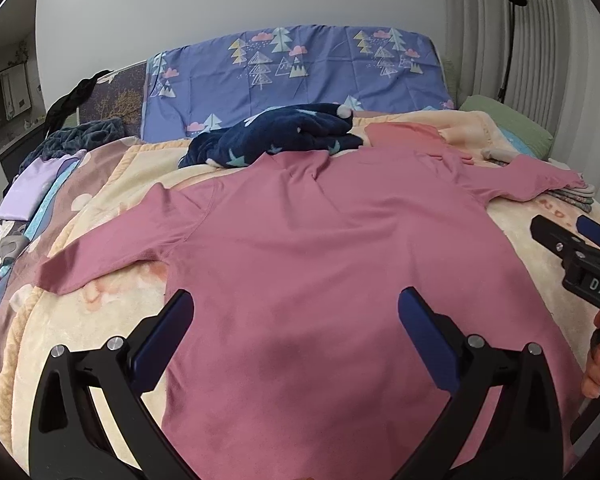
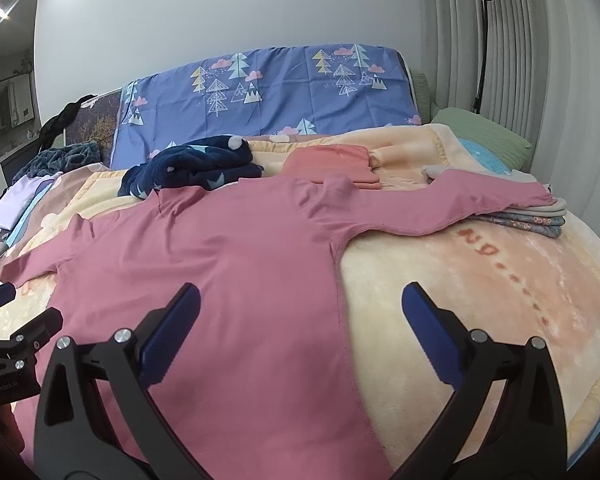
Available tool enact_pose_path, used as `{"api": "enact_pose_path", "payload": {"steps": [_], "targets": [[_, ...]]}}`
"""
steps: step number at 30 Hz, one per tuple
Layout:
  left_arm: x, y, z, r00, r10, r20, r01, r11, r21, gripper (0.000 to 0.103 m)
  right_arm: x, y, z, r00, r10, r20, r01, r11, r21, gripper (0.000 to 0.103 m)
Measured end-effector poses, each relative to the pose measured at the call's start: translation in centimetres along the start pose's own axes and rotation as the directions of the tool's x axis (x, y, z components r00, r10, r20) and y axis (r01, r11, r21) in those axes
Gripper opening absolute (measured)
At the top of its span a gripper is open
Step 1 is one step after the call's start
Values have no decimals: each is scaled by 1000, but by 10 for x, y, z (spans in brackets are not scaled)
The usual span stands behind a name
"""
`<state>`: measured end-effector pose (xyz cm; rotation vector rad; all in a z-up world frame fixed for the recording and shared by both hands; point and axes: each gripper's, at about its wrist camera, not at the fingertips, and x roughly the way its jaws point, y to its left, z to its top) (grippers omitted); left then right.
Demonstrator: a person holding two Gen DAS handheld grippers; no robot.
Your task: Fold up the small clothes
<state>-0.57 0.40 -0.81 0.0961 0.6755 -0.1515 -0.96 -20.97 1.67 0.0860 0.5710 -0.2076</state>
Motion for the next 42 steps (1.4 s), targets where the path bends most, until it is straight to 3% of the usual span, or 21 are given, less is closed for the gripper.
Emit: {"api": "enact_pose_path", "payload": {"steps": [5,9,12,16,27,33,38,42], "targets": [[-8,0,-2,996,-12,88,11,1000,14,102,2,-1,-3,1000,8,-15,-8,1000,5,101],[-2,-3,-2,999,-1,44,1,1000,20,102,1,-3,-3,1000,-9,-1,9,1000,8,101],[3,0,-1,996,-81,-23,80,997,-11,102,-1,-3,-3,1000,-27,9,27,1000,12,101],[8,4,-5,993,-96,-73,93,995,-42,102,-1,-5,-2,1000,-29,8,28,999,27,101],[-4,-9,-8,995,-101,7,100,994,40,102,-3,-4,-2,999,-33,10,33,999,28,101],[-6,-5,-9,995,-89,37,88,996,17,102,-5,-4,-2,999,-49,10,49,998,40,101],[-6,1,-9,997,-53,59,54,999,-9,102,-4,-3,-4,1000,15,-4,-15,999,46,101],[-7,5,-10,996,-33,83,35,999,-26,102,-3,4,-7,1000,5,1,-5,1000,14,101]]}}
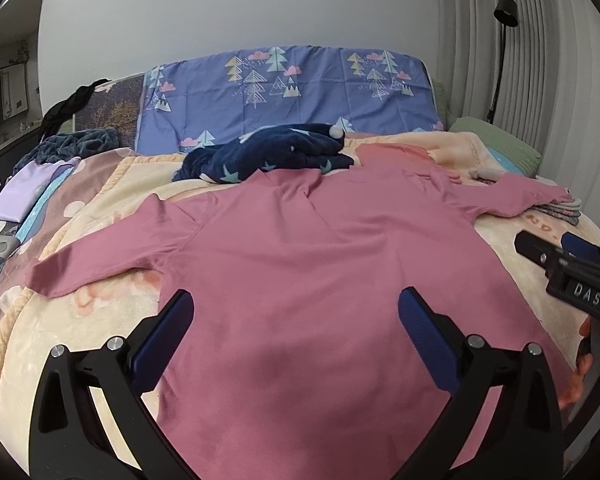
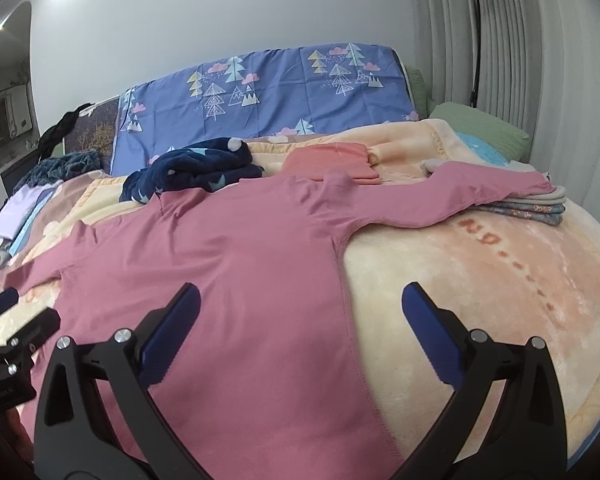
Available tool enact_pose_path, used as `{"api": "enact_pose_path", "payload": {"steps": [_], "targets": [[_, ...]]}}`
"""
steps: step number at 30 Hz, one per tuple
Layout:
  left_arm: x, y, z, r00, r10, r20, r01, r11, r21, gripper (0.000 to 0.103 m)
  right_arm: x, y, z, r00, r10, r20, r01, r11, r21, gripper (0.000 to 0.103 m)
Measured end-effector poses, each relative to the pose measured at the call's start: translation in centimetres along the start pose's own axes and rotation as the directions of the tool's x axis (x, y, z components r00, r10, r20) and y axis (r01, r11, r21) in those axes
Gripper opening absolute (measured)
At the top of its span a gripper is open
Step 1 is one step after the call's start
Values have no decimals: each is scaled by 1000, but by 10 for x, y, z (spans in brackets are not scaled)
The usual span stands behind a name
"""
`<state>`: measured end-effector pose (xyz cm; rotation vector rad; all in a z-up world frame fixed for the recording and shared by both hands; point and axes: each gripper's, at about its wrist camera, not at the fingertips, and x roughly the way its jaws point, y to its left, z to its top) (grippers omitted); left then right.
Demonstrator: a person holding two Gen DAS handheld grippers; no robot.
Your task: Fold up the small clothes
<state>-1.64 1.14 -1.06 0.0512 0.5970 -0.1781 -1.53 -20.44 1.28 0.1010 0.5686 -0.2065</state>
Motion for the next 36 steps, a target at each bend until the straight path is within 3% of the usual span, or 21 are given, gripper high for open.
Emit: {"api": "enact_pose_path", "payload": {"steps": [3,7,10,36], "targets": [[0,0,0,1000,26,15,-26,1000,12,102,2,9,-1,1000,4,-25,-6,997,-73,101],[10,4,0,996,-22,-81,22,1000,-4,102,1,13,-3,1000,12,-15,-14,995,-99,101],[12,8,-3,993,-52,-102,50,998,-26,102,0,11,-2,999,26,-19,-28,996,-84,101],[7,7,-6,992,-62,-107,60,998,-21,102,-1,10,-4,999,-2,-38,-1,998,-66,101]]}}
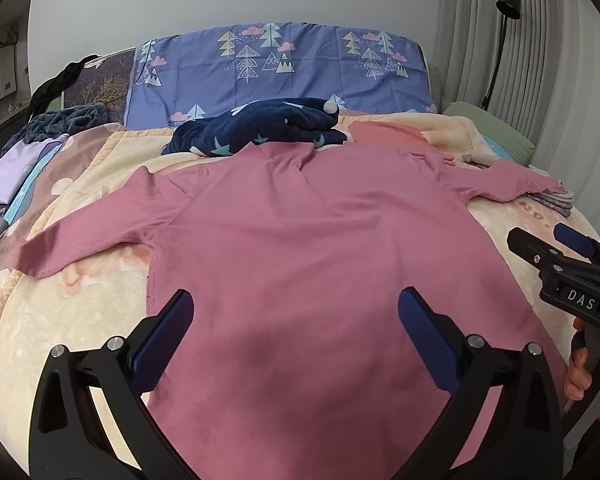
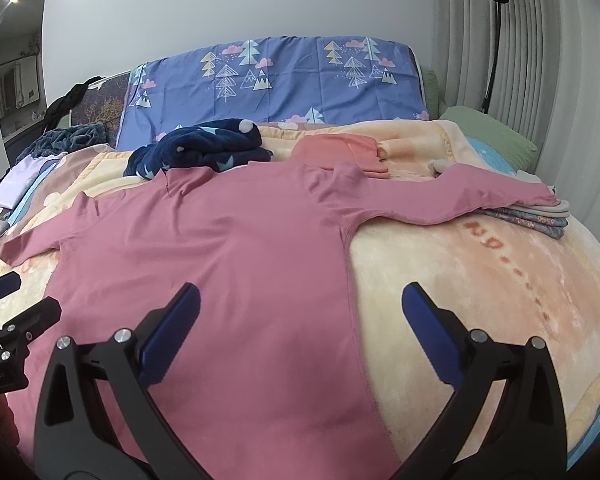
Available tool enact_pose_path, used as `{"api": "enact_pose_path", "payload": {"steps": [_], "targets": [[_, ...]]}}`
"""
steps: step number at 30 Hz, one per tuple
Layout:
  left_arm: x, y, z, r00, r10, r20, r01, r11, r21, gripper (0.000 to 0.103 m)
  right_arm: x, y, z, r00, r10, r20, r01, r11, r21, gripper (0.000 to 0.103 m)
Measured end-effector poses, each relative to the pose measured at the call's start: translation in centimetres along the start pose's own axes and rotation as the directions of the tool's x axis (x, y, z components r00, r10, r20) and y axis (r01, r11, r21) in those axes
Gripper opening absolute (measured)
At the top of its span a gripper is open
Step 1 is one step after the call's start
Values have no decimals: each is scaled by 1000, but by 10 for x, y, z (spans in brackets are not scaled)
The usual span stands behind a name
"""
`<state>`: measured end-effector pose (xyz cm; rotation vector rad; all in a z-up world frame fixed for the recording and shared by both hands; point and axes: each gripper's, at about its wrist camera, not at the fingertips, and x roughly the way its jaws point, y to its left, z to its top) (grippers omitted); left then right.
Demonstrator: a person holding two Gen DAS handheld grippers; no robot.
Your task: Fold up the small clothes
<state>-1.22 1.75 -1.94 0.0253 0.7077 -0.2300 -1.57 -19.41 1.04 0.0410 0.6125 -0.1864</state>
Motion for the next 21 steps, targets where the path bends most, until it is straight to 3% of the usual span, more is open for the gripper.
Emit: {"api": "enact_pose_path", "payload": {"steps": [21], "targets": [[10,2,-5,1000,2,-31,-2,1000,-17,102,-3,10,-4,999,10,37,-8,998,-62,101]]}}
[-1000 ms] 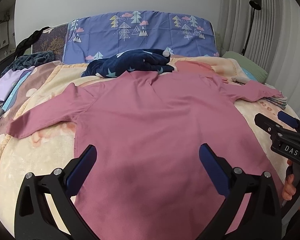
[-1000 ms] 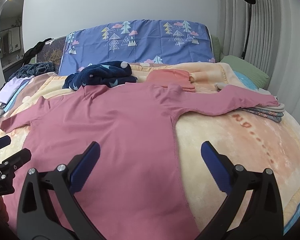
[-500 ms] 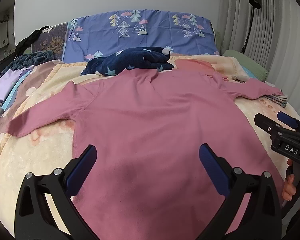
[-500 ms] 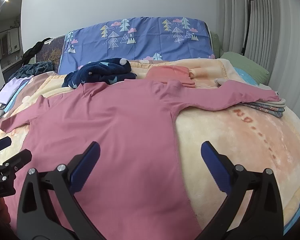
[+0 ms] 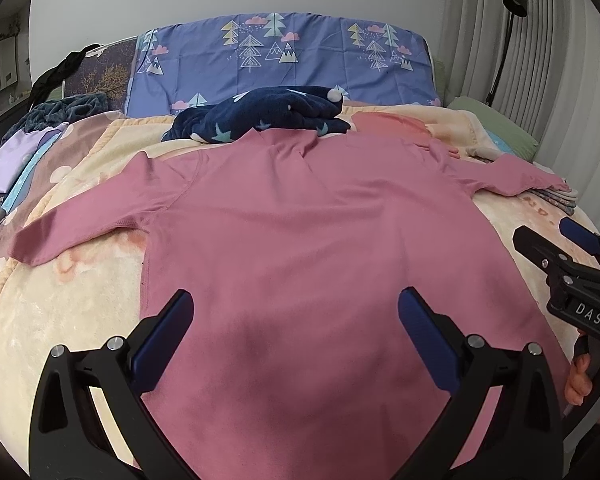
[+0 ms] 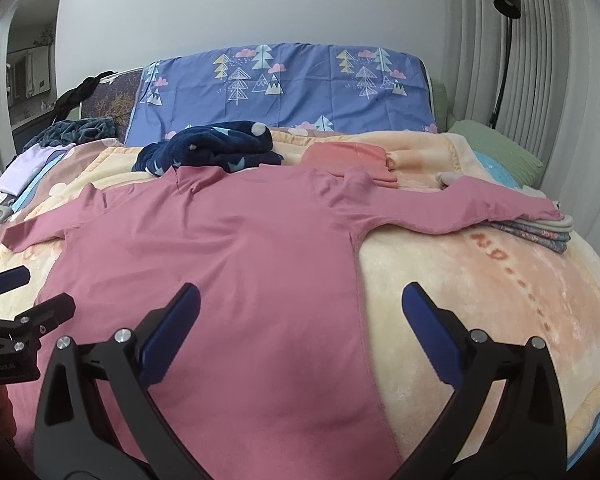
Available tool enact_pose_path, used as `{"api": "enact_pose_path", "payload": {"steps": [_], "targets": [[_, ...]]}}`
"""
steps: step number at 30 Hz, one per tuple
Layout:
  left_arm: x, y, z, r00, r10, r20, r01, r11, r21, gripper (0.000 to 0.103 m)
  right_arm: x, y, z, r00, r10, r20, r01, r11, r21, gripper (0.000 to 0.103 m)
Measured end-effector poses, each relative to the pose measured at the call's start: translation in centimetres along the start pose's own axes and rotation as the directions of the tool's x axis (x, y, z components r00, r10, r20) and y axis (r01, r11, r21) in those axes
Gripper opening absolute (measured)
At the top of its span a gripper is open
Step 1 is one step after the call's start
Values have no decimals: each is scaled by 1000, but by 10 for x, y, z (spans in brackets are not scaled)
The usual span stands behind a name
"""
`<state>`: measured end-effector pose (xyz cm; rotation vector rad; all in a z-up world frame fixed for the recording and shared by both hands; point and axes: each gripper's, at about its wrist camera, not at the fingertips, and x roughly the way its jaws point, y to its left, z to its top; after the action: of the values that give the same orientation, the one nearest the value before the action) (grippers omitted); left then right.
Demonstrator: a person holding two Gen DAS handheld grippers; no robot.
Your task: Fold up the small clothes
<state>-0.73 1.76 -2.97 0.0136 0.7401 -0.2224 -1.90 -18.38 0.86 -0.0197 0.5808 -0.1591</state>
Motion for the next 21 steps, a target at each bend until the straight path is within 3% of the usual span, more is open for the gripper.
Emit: {"api": "enact_pose_path", "payload": {"steps": [21], "targets": [[5,-3,-3,1000,-4,-9,4,1000,10,102,0,-6,2,1000,-24,6,24,999,31,101]]}}
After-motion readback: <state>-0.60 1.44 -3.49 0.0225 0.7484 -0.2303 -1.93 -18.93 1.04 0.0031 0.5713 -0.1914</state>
